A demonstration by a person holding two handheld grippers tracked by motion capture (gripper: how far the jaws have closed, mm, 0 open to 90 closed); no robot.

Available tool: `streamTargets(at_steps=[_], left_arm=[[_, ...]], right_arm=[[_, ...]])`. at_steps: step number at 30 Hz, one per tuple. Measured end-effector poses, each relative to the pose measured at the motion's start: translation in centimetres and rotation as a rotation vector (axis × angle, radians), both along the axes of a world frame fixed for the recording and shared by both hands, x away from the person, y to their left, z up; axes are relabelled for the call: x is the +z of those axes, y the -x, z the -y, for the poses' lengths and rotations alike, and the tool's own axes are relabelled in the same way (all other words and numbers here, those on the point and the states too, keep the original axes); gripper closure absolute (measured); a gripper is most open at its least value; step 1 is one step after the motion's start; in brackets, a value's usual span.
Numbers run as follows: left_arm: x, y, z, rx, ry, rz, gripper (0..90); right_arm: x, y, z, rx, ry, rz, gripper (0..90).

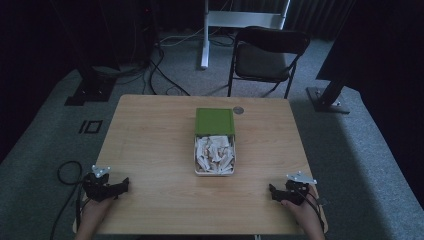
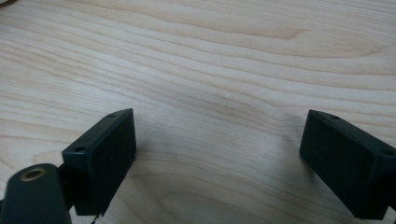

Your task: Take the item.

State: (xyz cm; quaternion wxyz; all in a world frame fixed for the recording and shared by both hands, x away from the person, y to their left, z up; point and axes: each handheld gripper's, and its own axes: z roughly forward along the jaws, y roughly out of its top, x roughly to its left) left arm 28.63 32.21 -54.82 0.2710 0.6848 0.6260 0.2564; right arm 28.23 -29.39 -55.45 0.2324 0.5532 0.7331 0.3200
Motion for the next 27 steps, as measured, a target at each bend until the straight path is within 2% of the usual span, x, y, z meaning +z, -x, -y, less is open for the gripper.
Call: streamTargets(at_steps=[22,27], left_arm=[[0.00,0.00,0.00,0.000,0.000,0.000,2.7],[0.00,-0.01,0.00,0.000,0.000,0.000,2.6]], right_arm=[[0.00,0.00,0.01,-0.001,-0.002,0.001,10.8],[0.01,-0.01,0.01,0.013,0.000,0.002,10.9]])
